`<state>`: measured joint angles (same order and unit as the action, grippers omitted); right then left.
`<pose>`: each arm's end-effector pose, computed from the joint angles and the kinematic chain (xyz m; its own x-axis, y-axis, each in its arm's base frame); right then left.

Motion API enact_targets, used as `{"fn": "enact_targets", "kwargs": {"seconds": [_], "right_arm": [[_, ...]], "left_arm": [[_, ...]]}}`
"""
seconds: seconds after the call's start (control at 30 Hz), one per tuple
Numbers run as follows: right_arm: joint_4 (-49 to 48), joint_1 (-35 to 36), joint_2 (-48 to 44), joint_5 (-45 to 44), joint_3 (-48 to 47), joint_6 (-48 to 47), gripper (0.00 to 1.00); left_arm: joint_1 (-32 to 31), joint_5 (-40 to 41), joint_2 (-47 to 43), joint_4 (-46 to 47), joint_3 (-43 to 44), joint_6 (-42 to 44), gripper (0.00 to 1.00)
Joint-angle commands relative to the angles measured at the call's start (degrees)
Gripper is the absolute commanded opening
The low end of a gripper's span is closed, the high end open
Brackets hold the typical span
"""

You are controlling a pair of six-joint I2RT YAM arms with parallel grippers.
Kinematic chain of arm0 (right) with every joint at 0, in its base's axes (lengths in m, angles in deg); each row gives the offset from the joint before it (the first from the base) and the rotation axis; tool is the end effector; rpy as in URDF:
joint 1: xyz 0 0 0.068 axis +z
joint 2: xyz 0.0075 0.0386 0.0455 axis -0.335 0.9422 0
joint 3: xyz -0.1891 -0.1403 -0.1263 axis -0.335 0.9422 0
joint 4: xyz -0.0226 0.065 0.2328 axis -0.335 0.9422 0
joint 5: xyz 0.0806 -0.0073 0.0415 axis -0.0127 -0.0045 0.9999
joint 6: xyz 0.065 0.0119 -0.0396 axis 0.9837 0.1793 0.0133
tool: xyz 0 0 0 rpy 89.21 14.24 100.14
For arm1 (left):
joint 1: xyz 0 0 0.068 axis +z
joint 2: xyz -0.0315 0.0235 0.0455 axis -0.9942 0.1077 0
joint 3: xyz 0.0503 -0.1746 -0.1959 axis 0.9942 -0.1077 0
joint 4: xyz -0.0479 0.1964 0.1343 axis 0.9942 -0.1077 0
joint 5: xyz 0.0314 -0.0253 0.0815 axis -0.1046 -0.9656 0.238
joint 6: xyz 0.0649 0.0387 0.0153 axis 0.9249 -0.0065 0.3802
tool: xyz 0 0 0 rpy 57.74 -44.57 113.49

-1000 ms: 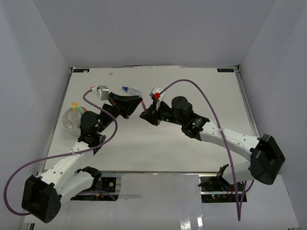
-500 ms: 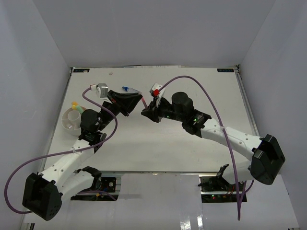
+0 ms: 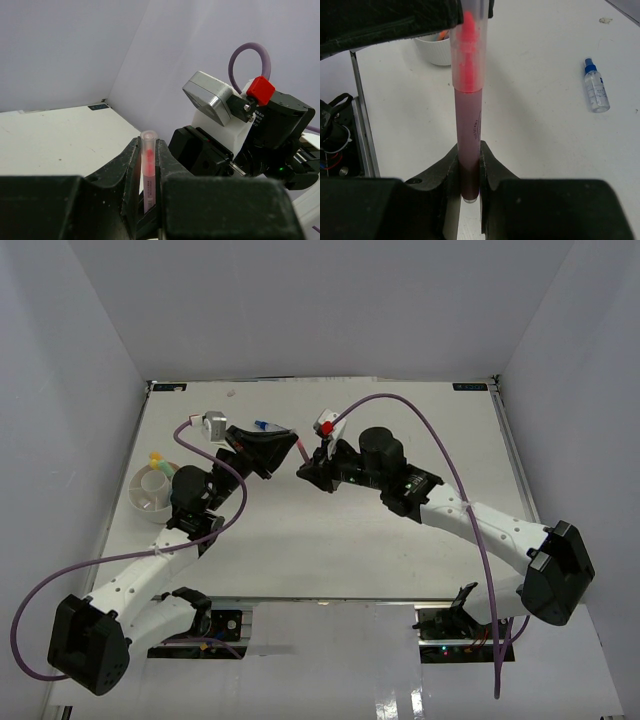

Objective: Sort the stationery into containers
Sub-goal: Close the pen cap on the pen.

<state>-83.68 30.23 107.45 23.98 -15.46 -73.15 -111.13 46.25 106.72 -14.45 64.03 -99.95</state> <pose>0.2042 0.2673 0.3396 -0.1237 -0.0815 -0.9890 -0.8970 0.4354 0.0763 0.2020 -0.1306 0.3450 -0.1875 -0.5172 -0.8351 0.7593 0.4630 -0.4573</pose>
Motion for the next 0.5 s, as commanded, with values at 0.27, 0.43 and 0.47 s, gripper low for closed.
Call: {"fn": "enact_targets", "kwargs": {"seconds": [0.27, 0.43, 0.47], "right_arm": [[-30.38, -0.67, -3.79, 1.34, -11.50, 0.77, 0.08], [-31.26, -1.02, -4.14, 1.60, -12.02, 0.86, 0.08], [-31.35, -1.11, -4.23, 1.69, -12.11, 1.03, 0.08]], "left_arm": [[-3.71, -6.63, 6.27, -16.51, -6.68, 0.17, 0.00], [-4.15, -7.41, 7.14, -16.43, -6.86, 0.17, 0.00], [-4.24, -7.59, 7.32, -16.25, -6.94, 0.17, 0.00]]}}
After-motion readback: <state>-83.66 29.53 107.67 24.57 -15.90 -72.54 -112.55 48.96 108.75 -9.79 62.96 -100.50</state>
